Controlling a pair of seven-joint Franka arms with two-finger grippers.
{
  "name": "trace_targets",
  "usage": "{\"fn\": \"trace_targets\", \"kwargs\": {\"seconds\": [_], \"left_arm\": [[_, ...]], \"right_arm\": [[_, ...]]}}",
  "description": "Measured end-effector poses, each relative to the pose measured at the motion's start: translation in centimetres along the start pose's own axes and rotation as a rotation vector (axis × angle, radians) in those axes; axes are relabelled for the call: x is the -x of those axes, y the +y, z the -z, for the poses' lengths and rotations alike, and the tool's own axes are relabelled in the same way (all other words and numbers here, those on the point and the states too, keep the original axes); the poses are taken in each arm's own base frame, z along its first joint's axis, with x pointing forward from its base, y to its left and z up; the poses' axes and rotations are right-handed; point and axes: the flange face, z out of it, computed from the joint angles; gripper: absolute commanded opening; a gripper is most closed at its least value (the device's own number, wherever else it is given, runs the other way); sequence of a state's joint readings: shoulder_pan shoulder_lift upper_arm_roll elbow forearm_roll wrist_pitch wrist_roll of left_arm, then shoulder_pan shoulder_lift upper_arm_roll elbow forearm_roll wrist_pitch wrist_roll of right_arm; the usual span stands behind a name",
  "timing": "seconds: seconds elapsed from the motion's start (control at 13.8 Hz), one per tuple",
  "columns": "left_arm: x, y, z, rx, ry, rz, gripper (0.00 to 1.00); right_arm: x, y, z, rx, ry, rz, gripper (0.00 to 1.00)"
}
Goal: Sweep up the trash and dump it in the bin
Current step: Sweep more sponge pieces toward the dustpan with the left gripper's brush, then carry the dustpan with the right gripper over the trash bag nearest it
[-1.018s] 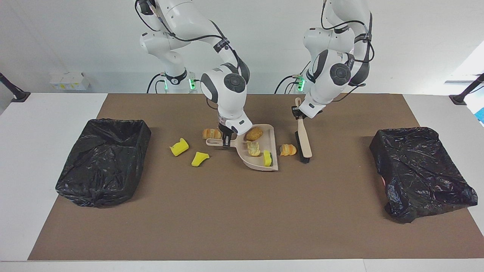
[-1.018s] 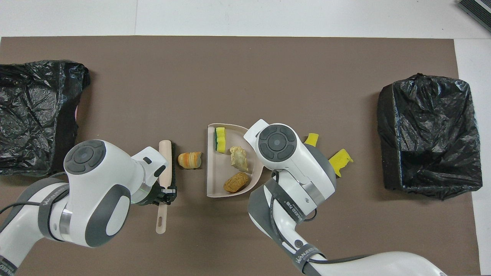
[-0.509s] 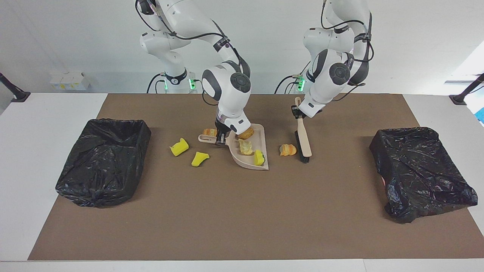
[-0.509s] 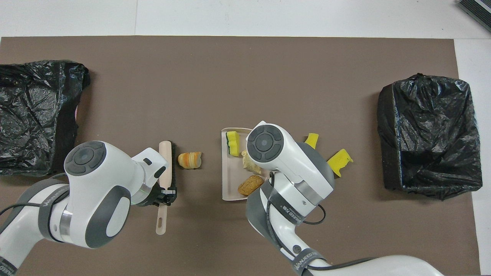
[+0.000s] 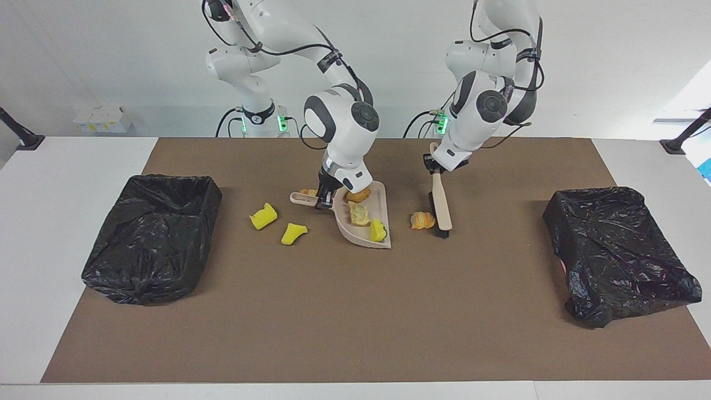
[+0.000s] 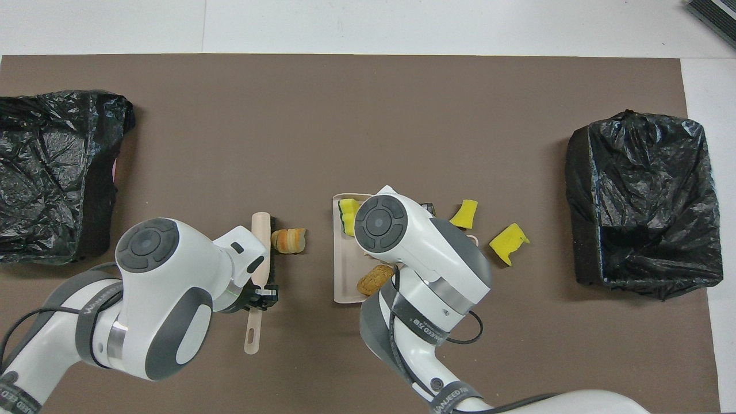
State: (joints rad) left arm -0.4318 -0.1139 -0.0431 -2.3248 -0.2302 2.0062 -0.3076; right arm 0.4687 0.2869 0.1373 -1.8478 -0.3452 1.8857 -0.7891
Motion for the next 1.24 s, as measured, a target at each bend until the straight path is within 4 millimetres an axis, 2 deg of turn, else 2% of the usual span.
{"fn": "trace_targets", "kwargs": {"seconds": [0.29,0.44,0.51,0.87,1.09,1.24], "left_arm": [[4.3,7.9,-1.3,0.015,-0.007,-0.133,0.00],[5.4,10.6,-0.7,0.056,0.011,-0.131,0.00],[5.4,11.1,0.0,0.070,0.025,-0.120,0.00],[3.6,10.4,4.0,0.116,0.068,-0.083,0.00],[3.1,8.3,4.9,0.082,0.019,-0.001,0.00],[3.1,7.1,5.1,0.000,0.042,0.054,0.00]], "right_arm": [[-1.2,-0.8,0.2,0.011,0.000,-0.020,0.00],[-1.4,-0.7,0.1,0.017,0.008,-0.021,0.00],[-1.5,-0.7,0.0,0.016,0.010,-0.028,0.00],[-1.6,-0.5,-0.1,0.010,0.036,-0.050,0.00],[-1.0,0.3,0.2,0.016,0.047,-0.066,0.00],[0.0,1.1,0.6,0.009,0.072,-0.085,0.00]]}}
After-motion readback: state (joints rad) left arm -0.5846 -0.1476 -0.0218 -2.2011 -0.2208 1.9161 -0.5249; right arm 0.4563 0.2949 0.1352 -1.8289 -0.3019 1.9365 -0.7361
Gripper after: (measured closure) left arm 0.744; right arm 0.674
